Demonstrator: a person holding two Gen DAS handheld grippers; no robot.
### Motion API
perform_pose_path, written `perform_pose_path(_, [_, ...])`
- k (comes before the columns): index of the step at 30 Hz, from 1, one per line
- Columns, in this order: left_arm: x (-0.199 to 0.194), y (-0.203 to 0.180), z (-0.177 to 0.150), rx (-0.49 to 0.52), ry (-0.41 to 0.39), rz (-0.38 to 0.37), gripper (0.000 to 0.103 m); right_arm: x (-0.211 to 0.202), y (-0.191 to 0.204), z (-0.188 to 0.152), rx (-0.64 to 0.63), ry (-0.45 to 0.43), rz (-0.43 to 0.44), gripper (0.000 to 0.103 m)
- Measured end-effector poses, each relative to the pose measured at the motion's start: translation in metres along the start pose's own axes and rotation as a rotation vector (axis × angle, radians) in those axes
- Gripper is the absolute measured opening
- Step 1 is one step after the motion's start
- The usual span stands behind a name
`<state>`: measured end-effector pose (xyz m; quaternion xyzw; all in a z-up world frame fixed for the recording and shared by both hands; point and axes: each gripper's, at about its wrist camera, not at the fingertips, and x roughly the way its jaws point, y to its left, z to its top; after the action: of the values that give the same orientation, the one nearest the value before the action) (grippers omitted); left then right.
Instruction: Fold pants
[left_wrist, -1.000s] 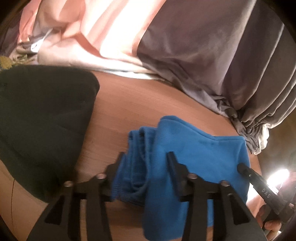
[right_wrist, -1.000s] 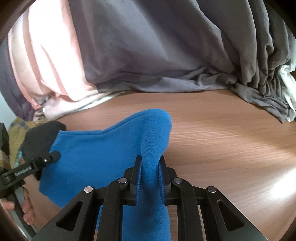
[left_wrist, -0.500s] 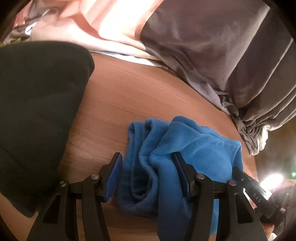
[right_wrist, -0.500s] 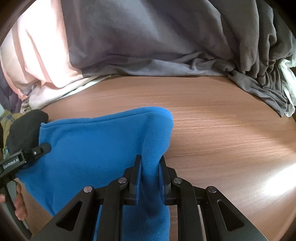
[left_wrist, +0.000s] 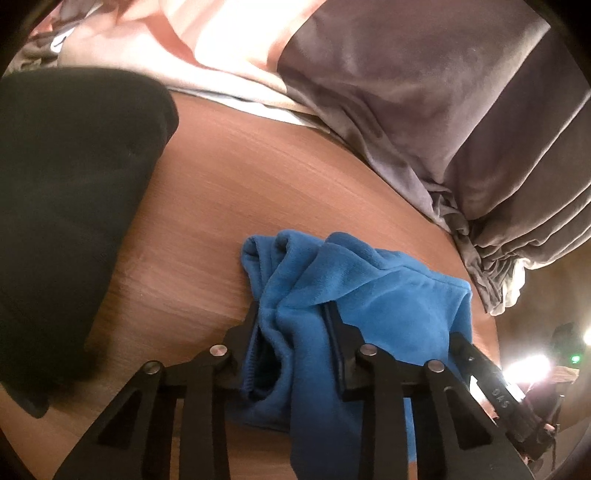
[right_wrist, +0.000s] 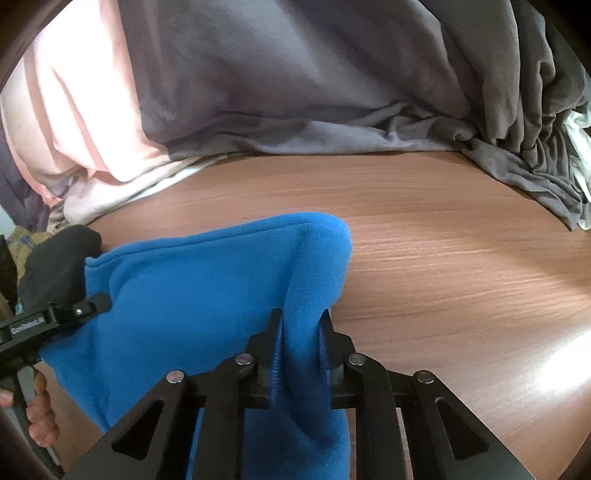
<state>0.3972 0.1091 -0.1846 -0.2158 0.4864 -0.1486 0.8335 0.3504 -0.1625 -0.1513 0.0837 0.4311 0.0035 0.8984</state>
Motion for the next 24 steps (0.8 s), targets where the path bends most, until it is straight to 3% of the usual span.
perform_pose_path(11, [-0.039,-0.014,-0.005,-0.014,-0.067,-0.082,0.025,-0.055,0.016,0.013,-0.001,-0.114,0.060,0.017])
perform_pose_path(17, [-0.095,-0.008,-0.005,0.017,-0.152,-0.097,0.025,-0.080,0.035,0.014,-0.026,-0.161,0.071,0.017])
perform_pose_path(24, [-0.163,0.031,0.002,0.033,-0.224,-0.080,0.025,-0.097,0.085,0.010,-0.040,-0.184,0.107,0.017])
